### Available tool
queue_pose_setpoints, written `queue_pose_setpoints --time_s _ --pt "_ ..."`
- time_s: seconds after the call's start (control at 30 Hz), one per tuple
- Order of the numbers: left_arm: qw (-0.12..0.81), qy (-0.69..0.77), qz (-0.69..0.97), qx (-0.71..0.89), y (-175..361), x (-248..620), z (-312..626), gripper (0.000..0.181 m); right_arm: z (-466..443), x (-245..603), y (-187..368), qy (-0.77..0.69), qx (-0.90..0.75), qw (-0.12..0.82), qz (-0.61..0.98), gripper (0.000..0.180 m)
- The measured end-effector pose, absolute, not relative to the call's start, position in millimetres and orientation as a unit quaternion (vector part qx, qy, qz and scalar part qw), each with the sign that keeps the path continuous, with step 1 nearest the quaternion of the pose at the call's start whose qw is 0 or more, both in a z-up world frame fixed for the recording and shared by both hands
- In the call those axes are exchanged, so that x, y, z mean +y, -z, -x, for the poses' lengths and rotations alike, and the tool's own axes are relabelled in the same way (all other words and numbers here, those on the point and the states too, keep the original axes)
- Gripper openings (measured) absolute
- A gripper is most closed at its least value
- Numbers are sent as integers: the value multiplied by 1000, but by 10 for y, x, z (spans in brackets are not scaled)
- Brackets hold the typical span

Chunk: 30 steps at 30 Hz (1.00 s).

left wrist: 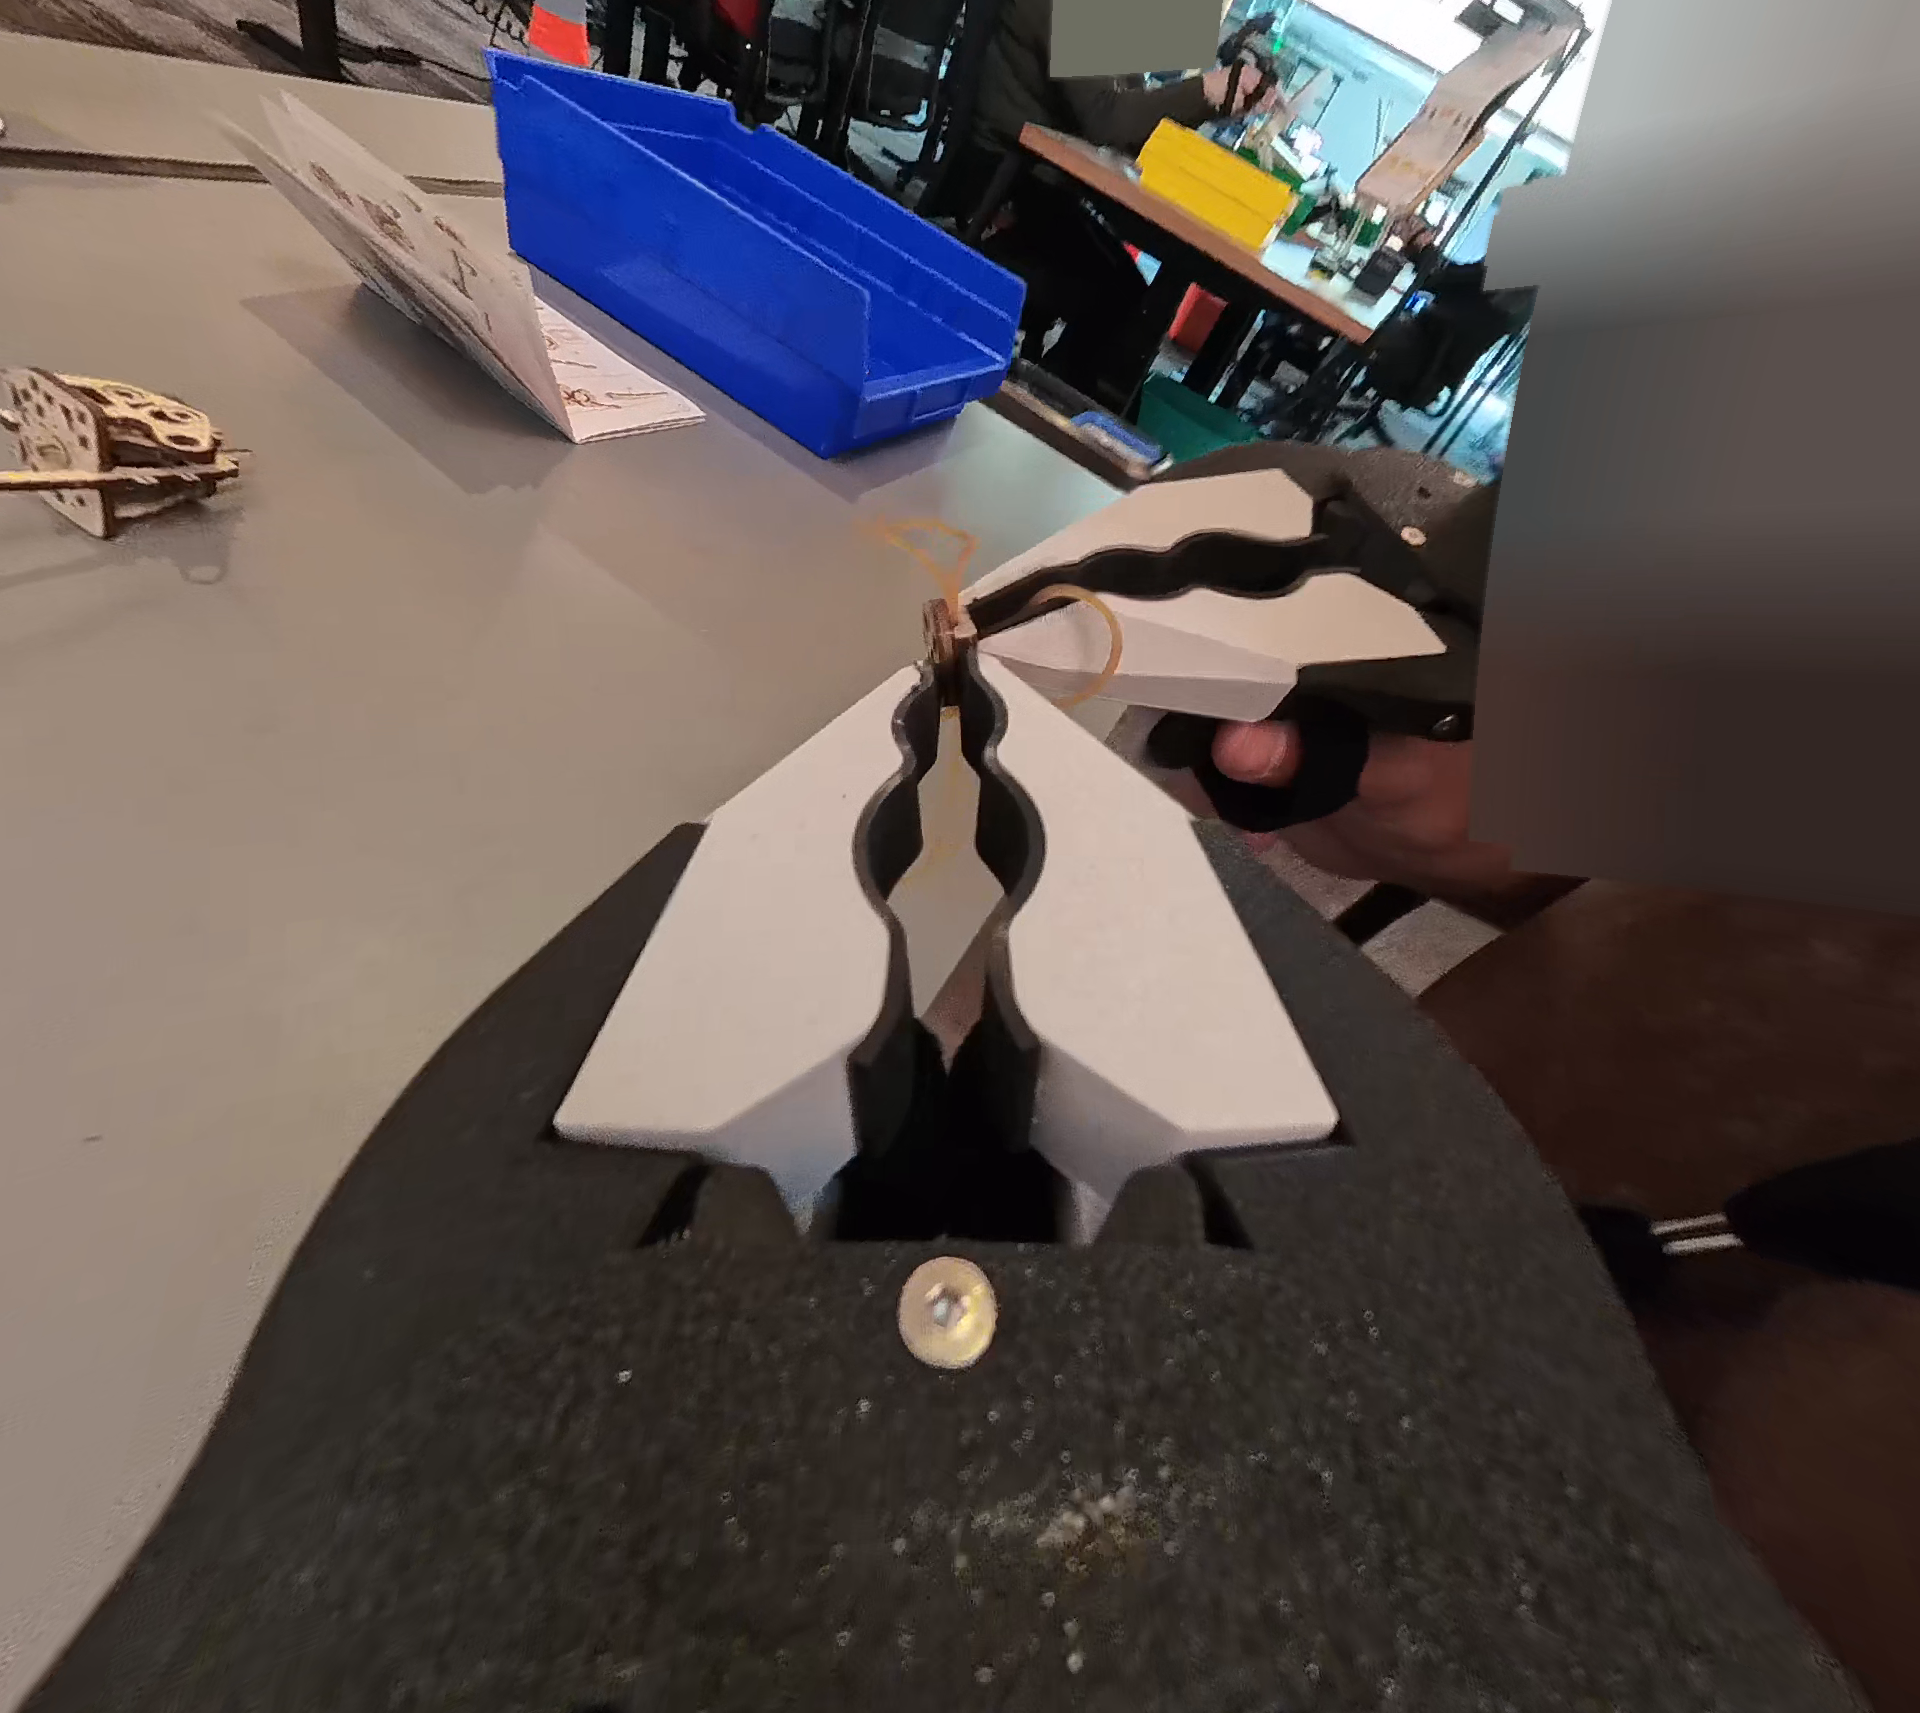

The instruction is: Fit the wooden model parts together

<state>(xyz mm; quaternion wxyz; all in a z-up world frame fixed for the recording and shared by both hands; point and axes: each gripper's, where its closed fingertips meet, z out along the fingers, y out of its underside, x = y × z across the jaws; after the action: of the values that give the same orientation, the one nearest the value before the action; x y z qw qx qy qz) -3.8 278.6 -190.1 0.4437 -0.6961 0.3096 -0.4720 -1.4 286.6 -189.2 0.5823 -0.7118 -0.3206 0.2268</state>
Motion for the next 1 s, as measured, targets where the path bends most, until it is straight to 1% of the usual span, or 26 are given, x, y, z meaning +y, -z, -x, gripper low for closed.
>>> queue_pose_setpoints --time_s 0.13,0.23,0.37,0.5,0.8,1.0 --pt "428 513 696 261 1878 2800 41 1 11 2874 1883 -219 -302 580 724 6" --pt "434 515 696 249 1880 2799 30 1 -1 2875 1884 -212 -294 576 733 6" --pt "456 486 694 272 1867 2798 16 1 -9 2873 1877 -242 -277 568 736 3" --pt "462 476 693 283 1869 2800 7 1 -13 2876 1876 -240 -281 571 733 2" --pt "457 477 687 303 1861 2789 -10 1 -30 2879 1863 -230 -291 577 728 0" --pt "450 475 692 305 1896 2787 -24 1 -46 2877 1892 -234 -292 560 739 0"
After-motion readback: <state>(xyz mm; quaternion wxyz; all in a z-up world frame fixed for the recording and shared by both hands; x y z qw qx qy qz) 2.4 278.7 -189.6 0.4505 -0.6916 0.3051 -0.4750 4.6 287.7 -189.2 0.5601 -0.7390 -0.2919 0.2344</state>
